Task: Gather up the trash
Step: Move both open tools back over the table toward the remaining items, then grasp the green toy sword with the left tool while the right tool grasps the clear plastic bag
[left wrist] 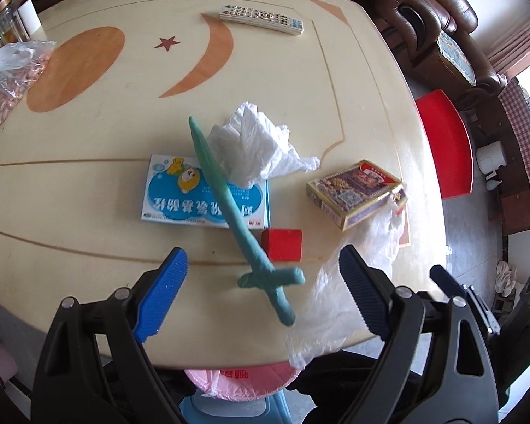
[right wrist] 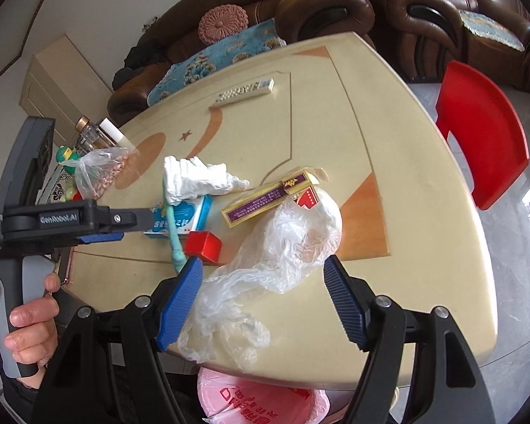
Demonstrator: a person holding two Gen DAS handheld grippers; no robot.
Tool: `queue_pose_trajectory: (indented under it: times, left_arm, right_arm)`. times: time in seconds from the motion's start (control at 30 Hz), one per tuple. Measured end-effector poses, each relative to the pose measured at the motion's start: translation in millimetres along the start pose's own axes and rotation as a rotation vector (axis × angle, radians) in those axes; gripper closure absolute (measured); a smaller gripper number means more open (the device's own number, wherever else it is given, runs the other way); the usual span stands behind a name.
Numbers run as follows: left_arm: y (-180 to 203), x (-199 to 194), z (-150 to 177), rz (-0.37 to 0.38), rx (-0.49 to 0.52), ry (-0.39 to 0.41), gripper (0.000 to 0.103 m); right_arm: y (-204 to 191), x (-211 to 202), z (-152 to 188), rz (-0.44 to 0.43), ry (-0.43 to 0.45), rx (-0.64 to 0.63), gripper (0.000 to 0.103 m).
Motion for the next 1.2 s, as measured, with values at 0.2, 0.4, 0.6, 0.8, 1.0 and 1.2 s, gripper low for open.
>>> queue_pose_trajectory:
  times: [0.2, 0.4, 0.6, 0.8, 1.0, 1.2]
  left_arm:
    - [-4.5, 10.0, -9.7, -0.009, -0.006, -0.009, 0.018]
    - [-11.4, 20.0, -16.1, -0.004, -0.022, -0.017, 0.018]
    - [-17.0, 27.6, -19.4, 0.035, -0.045, -0.022, 0.018]
    - [-18.5, 32.7, -24.6, 0.069, -0.059, -0.029, 0.026]
    - [-14.1, 40.9, -27.8, 0.094, -0.060, -0.053, 0.026]
    - [-10.4, 50.5, -30.6, 0.095, -0.061, -0.077, 0.045]
  right_arm:
    - [3.3, 17.0, -1.5, -0.012, -0.025, 0.009, 0.033]
    - [4.5, 35.8, -1.4, -0.012, -0.056, 0.021, 0.033]
    - [7.9, 51.1, 1.2, -0.012, -0.078, 0.038, 0.033]
    - [13.4, 59.4, 2.9, -0.012, -0.083, 0.056, 0.033]
    - [21.5, 59.6, 3.9, -0.040, -0.085, 0.098, 0.033]
    - [26.7, 62.1, 6.8, -0.067, -0.081, 0.156, 0.033]
Point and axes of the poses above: each gripper's, at about its wrist camera, not at the fingertips, and x roughly the way its jaws point, y to its right, z to its underside, the point moved 5 cm from there along x, roughly the way its jaws point, and after that the axes turned 4 degrees about -y, right-handed, at the moved point
